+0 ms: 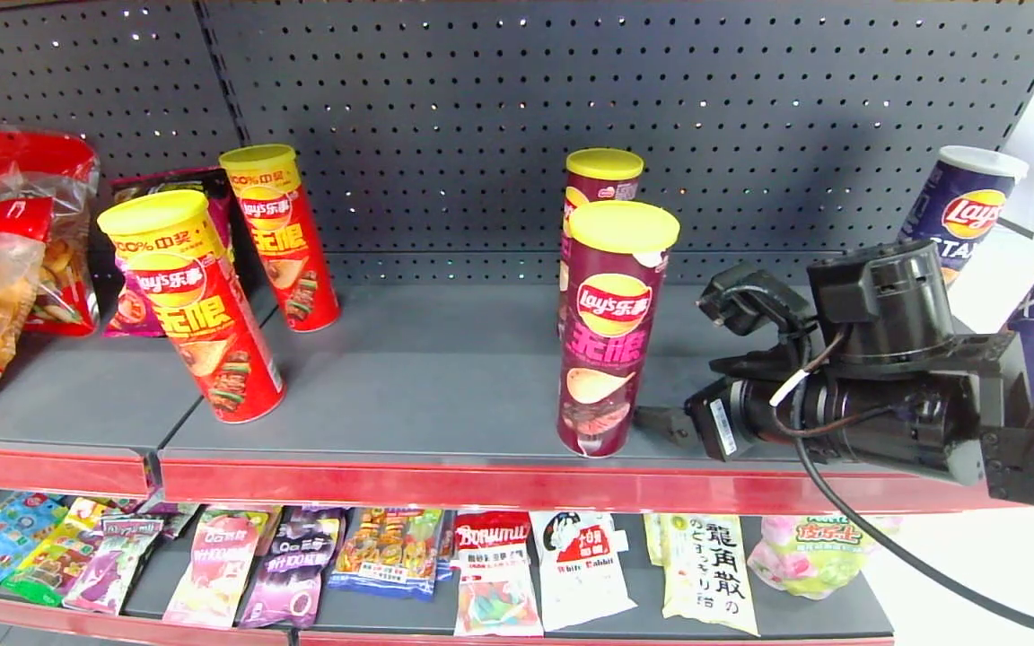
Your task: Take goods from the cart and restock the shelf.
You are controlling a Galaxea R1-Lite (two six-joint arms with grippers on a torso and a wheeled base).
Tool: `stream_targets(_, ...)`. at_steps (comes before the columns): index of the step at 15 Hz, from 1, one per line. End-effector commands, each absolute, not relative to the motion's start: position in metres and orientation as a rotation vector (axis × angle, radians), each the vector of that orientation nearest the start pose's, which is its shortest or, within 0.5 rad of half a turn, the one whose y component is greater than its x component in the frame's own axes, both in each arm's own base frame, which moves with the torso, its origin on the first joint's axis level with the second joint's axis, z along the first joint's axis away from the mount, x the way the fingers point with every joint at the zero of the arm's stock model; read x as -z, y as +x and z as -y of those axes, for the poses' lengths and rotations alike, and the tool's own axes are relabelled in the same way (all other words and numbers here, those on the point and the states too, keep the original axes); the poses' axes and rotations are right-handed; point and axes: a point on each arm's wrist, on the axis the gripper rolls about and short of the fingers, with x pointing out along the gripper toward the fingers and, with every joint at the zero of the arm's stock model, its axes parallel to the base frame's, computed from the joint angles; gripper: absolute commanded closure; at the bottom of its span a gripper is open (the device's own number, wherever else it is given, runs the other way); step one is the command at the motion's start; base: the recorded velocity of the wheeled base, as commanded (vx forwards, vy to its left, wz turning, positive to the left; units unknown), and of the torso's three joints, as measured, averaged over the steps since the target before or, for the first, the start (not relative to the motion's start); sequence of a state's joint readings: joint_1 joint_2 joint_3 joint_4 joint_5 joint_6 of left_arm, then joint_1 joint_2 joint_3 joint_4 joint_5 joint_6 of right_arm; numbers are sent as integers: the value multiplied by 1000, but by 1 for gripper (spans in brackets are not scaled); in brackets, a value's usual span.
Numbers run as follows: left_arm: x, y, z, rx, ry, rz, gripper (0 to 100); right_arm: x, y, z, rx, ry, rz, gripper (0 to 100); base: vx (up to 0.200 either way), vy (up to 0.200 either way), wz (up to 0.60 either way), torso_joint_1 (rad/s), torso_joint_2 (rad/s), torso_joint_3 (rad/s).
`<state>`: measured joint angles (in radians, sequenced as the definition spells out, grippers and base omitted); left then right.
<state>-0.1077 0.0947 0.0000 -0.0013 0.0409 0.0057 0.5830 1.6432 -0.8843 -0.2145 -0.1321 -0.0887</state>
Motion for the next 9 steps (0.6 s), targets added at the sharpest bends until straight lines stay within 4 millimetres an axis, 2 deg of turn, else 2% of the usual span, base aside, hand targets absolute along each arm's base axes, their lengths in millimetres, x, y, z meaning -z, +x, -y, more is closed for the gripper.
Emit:
stream_targets(1,-77,-15,-3,66,12,-95,0,-180,244,-158,-466,-280,-498,0,0,0,0,0,0,0)
stream_targets(9,-77,-15,-3,66,12,-95,0,-182,246,-167,-483,-280,-485,0,0,0,0,0,0,0)
